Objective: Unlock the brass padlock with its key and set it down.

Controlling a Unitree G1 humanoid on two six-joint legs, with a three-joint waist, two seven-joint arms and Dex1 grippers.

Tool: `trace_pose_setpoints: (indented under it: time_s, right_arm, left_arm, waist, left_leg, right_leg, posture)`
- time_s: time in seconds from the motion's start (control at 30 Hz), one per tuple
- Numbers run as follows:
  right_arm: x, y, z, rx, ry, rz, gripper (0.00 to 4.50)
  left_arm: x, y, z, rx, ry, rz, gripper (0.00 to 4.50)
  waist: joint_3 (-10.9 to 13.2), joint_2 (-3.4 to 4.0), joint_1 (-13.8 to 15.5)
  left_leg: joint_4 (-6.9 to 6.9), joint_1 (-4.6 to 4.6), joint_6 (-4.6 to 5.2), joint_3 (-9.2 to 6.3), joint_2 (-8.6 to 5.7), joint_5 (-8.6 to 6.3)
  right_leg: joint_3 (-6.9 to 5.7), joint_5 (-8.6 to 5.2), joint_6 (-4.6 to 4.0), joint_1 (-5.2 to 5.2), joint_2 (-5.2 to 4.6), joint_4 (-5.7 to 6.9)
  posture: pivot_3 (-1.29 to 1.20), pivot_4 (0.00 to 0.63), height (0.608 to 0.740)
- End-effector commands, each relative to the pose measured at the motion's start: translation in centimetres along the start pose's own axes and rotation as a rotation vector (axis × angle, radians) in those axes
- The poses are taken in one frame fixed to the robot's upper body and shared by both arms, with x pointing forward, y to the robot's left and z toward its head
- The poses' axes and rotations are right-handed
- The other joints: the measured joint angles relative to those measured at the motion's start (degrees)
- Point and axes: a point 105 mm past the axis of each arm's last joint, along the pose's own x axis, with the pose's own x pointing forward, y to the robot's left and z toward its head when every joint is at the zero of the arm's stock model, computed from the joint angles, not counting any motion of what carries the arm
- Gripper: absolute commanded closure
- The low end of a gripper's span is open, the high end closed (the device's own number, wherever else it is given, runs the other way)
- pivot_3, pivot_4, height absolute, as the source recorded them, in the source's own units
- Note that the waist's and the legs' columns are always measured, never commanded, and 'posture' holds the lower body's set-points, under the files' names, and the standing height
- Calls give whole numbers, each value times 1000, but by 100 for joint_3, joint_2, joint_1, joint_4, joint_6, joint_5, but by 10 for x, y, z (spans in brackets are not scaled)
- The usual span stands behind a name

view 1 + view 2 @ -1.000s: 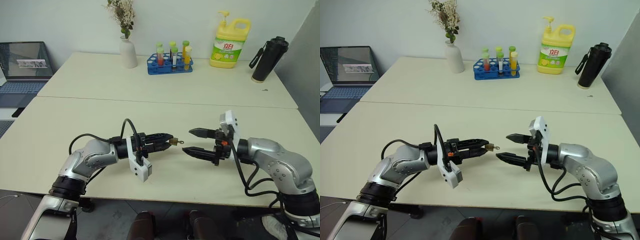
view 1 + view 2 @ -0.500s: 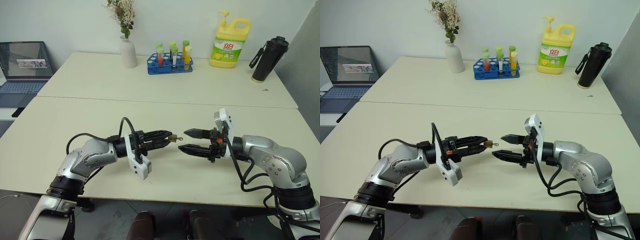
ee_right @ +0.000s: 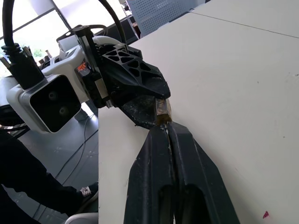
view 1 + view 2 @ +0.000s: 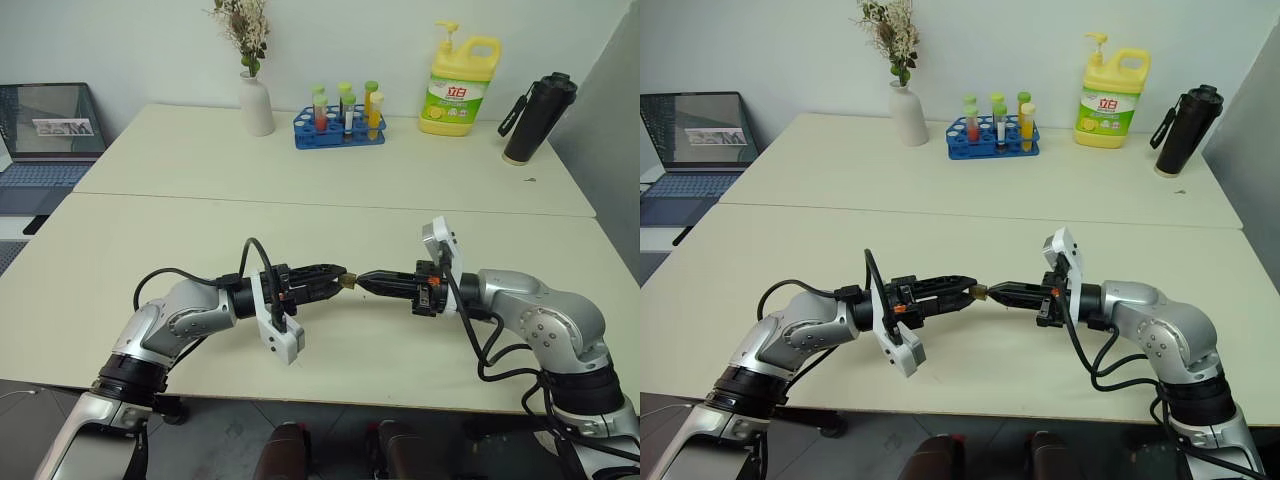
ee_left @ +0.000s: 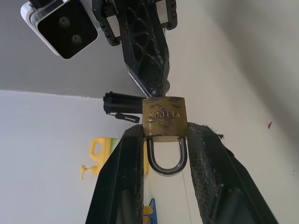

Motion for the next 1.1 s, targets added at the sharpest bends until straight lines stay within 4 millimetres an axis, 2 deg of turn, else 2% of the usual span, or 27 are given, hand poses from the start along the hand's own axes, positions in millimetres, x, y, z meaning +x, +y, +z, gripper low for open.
trace_pose_setpoints:
  time_s: [0.03, 0.43, 0.73, 1.1]
  right_arm:
    - [2, 9, 9, -11, -16, 68, 4500]
    - [0, 14, 9, 92, 63, 157, 4500]
    - [-1, 9, 6, 357, 116, 167, 4500]
    - [-2, 7, 9, 533, 115, 160, 4500]
  left_arm:
    - [-1, 7, 4, 27, -9, 24, 3541]
    - [0, 5, 2, 41, -12, 16, 3541]
    - [0, 4, 0, 68, 1, 22, 3541]
    - [-2, 1, 6, 79, -28, 17, 3541]
  waist:
    - [0, 0, 0]
    - [0, 0, 0]
    - [0, 0, 0]
    - [0, 1, -2]
  left_leg:
    - [0, 0, 0, 1, 0, 0]
    - [0, 0, 0, 1, 0, 0]
    - [-1, -1, 0, 2, 0, 0]
    - [-4, -18, 1, 5, 0, 0]
  right_leg:
    - [1, 0, 0, 0, 0, 0]
    - [0, 3, -5, -1, -2, 0]
    - [0, 16, -27, -2, -4, 0]
    - [2, 17, -27, -24, -7, 4]
  posture:
    - [0, 150, 740]
    - [0, 150, 740]
    - [0, 150, 740]
    - [0, 150, 740]
